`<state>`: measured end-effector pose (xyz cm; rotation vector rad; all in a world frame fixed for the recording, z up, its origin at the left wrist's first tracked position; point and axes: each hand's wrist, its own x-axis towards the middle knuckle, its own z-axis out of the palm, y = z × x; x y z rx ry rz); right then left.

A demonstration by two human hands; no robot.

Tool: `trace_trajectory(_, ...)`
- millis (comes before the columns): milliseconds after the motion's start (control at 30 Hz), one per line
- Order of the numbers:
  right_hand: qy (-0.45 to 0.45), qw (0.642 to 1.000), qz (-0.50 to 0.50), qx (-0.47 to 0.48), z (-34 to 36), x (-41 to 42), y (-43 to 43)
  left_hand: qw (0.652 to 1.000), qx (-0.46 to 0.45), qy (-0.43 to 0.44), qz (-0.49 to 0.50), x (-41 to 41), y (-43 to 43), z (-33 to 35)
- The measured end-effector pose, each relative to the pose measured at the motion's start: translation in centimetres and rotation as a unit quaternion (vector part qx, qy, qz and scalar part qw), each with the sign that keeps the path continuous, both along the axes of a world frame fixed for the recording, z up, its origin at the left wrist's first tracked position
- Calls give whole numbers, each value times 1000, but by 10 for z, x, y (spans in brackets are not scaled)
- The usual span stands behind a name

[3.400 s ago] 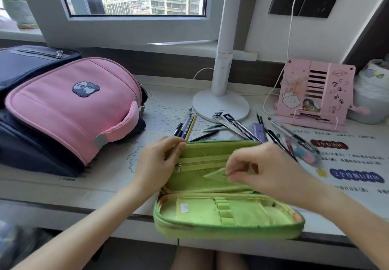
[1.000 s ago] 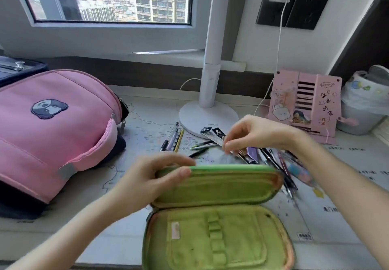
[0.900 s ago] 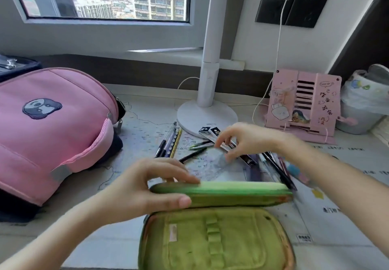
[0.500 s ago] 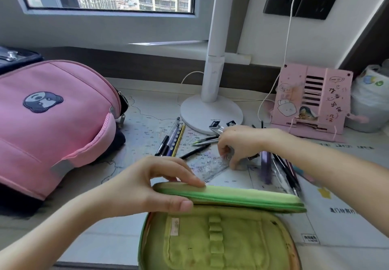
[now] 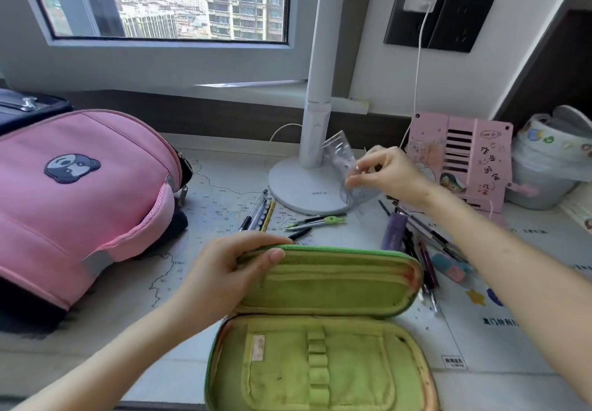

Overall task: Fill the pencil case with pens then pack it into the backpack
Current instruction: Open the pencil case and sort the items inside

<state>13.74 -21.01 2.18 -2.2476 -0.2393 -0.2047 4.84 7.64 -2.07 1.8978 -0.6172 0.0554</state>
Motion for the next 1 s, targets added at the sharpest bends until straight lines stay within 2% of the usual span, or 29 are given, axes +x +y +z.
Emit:
trace_trajectory(200,-19,974,-38,221,5,-11,-16,995,-32,62,72,21,-13,-15)
trace_trajectory(300,-5,947,-127,296,4,-14,-18,993,-11,91,73,31,-20,-18)
trace_trajectory(367,9,912,-190,363,2,-17,-24,991,-13,104,79,37,-25,-22)
trace_trajectory(467,35,837,-231,495,1,-29,-32,985,-32,126,109,41,-31,-26)
trace_trajectory(533,29,814,-242,527,4,-39,-36,985,-21,126,117,40,-33,-26)
trace_trajectory(600,8,809,-245,534,10,-54,-37,987,42,72,135,37,-33,-25)
trace_trajectory(667,-20,812,-236,533,18,-71,-33,973,132,-82,173,32,-29,-22)
trace_trajectory(733,-47,832,-219,508,24,-95,-26,951,177,-212,139,17,-27,-13)
trace_trajectory(800,-72,862,-196,463,26,-119,-18,945,230,-230,16,-3,-23,-7)
trace_trajectory(867,-93,885,-171,422,23,-142,-6,920,318,-212,-85,-24,-19,-12)
trace_trajectory(933,-113,901,-145,394,17,-163,5,885,390,-227,-115,-40,-15,-24)
trace_trajectory(1000,-130,908,-125,377,10,-180,15,869,428,-220,-119,-44,-11,-32)
